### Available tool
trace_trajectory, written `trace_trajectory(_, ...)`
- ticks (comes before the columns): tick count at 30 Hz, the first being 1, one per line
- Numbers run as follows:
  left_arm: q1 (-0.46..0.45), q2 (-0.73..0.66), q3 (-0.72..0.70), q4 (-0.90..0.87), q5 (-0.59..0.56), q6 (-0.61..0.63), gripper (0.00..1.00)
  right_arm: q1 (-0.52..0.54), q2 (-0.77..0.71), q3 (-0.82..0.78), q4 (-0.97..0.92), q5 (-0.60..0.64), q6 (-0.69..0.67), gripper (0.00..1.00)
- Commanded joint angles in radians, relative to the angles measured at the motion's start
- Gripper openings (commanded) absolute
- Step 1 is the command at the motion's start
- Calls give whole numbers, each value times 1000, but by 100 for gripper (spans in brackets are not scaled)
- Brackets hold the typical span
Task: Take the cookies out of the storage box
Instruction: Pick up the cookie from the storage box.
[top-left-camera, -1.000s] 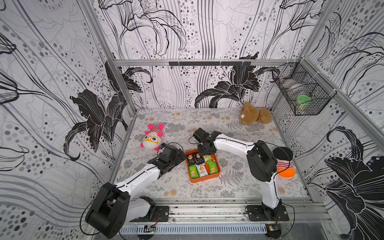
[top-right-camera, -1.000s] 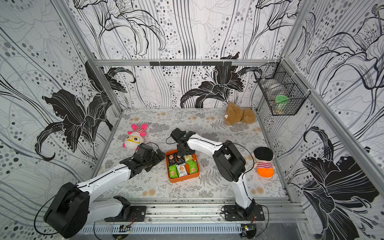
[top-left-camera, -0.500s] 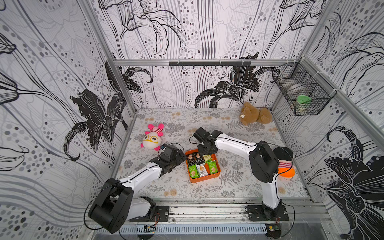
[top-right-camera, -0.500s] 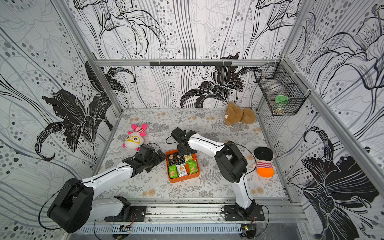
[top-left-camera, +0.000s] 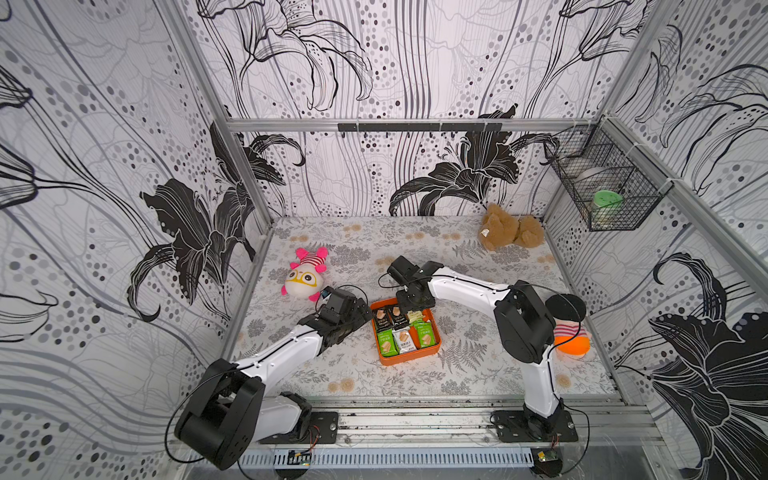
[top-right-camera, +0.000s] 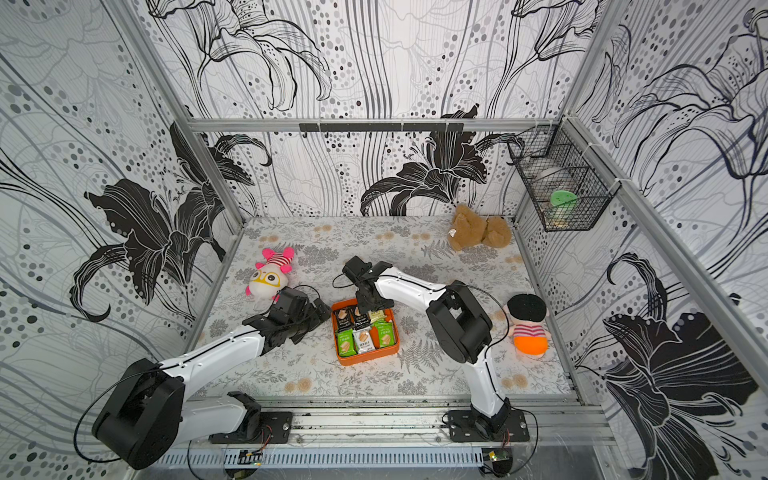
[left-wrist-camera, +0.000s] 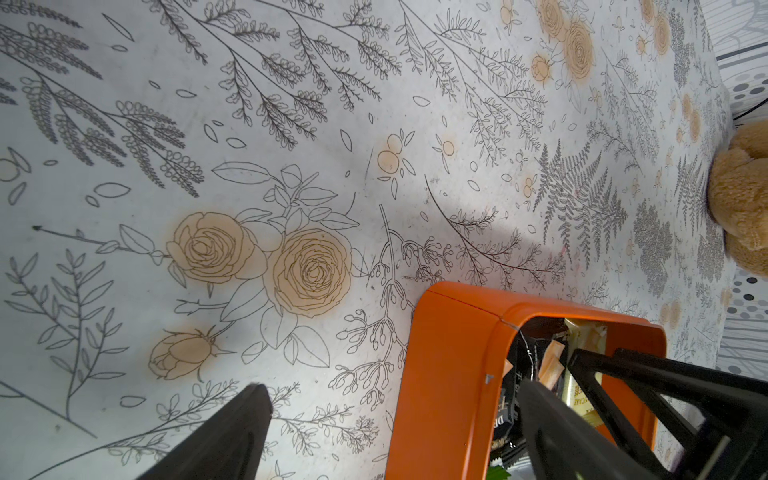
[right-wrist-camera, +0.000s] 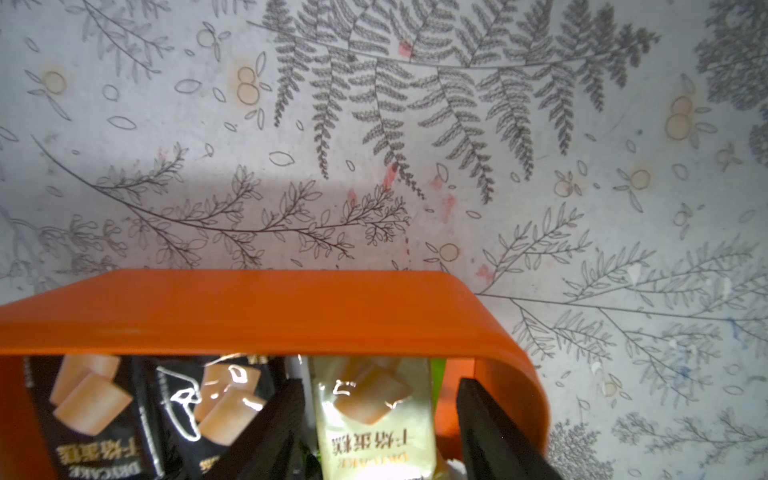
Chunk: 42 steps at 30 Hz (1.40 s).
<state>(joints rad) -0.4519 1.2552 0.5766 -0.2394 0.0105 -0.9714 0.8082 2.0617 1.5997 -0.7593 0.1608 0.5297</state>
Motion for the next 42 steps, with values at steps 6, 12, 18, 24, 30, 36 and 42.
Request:
trace_trajectory(6, -5, 9, 35, 9, -24, 1, 97, -9, 37, -5, -7, -5, -30, 63)
trace_trajectory(12, -6, 7, 33, 8, -24, -2, 97, -9, 52, 11, -15, -19, -37, 63)
trace_trajectory(18, -6, 0, 26, 8, -28, -8, 97, -9, 56, 9, -16, -15, -39, 60)
trace_trajectory(24, -5, 1, 29, 9, -29, -7, 97, -9, 39, 20, -19, -2, -40, 53)
trace_trajectory(30, -7, 1, 34, 5, -28, -9, 97, -9, 5, 27, -16, -13, -42, 48)
trace_trajectory(36, -7, -8, 35, 1, -30, -11, 97, -8, -31, 30, -10, -39, -38, 46)
trace_trajectory(42, -9, -10, 46, -8, -34, -8, 97, -9, -77, 15, -6, -64, -31, 46)
